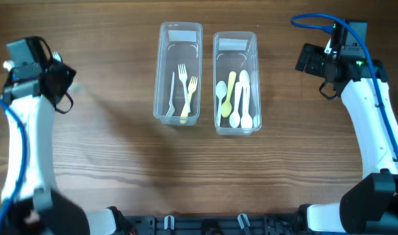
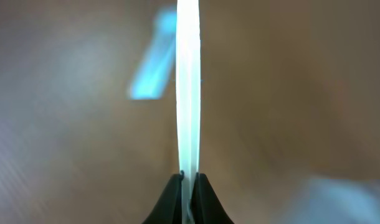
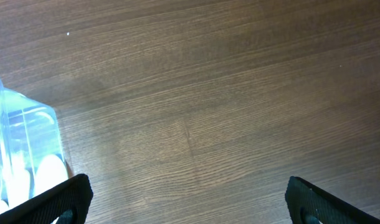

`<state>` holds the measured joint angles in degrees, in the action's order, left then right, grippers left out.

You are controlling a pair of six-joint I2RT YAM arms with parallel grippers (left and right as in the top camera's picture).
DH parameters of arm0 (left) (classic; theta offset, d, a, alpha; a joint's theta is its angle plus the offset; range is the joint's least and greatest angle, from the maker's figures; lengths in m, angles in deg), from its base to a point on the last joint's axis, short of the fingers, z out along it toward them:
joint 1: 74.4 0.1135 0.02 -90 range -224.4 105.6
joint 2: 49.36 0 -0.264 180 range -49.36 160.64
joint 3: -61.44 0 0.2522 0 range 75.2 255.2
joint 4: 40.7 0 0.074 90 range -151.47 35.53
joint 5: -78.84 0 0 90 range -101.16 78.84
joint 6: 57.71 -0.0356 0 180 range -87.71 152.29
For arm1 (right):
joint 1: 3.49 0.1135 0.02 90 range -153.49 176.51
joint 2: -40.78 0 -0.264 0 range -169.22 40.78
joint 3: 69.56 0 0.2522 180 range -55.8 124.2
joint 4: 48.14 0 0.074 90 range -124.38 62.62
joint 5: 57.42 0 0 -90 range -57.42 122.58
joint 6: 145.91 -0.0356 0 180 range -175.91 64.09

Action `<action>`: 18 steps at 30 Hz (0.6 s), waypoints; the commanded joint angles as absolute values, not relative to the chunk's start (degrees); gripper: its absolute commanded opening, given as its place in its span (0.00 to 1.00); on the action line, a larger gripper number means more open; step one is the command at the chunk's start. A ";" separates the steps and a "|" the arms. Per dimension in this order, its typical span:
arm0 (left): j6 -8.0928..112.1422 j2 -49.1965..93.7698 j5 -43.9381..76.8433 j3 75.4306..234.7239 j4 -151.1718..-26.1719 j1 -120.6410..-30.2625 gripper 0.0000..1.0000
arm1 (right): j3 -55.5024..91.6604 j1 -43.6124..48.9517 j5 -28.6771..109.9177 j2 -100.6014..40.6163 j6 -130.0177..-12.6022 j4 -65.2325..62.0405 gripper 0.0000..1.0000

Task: Pack container
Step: 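Reach the left gripper to the forks and grasp a white fork, then drop the white fork into the left container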

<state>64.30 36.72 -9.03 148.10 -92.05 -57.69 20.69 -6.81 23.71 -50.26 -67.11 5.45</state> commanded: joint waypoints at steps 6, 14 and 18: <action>35.47 38.49 18.57 148.17 -88.01 -78.37 0.04 | 21.43 -6.89 23.41 -48.89 -66.41 5.34 1.00; 35.49 46.03 12.08 148.19 -83.52 -88.23 0.76 | 21.43 -6.89 23.41 -48.89 -66.41 5.34 1.00; 35.99 44.18 12.10 148.19 -81.51 -84.18 0.80 | 21.43 -6.89 23.41 -48.89 -66.41 5.34 1.00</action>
<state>36.19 46.01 12.65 148.26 -82.21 -87.09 20.69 -6.81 23.71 -50.26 -67.11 5.45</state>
